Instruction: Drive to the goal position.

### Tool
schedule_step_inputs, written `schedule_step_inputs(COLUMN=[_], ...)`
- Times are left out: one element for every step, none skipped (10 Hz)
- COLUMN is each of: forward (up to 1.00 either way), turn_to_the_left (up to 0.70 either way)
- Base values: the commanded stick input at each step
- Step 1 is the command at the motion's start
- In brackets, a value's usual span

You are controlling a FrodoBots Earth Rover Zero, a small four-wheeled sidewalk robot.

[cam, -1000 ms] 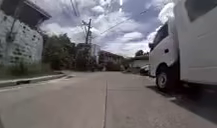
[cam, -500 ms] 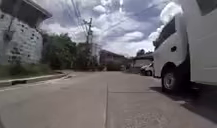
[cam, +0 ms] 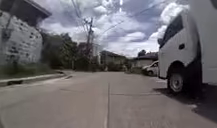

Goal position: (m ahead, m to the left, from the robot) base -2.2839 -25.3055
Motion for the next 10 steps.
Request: schedule_step_inputs(forward=[0.50, 0.50, 0.50, 0.50, 0.50, 0.50, 0.50, 0.50, 0.50, 0.50], turn_to_the_left=[-0.50, -0.23, 0.00, 0.00, 0.00, 0.00, 0.00, 0.00, 0.00, 0.00])
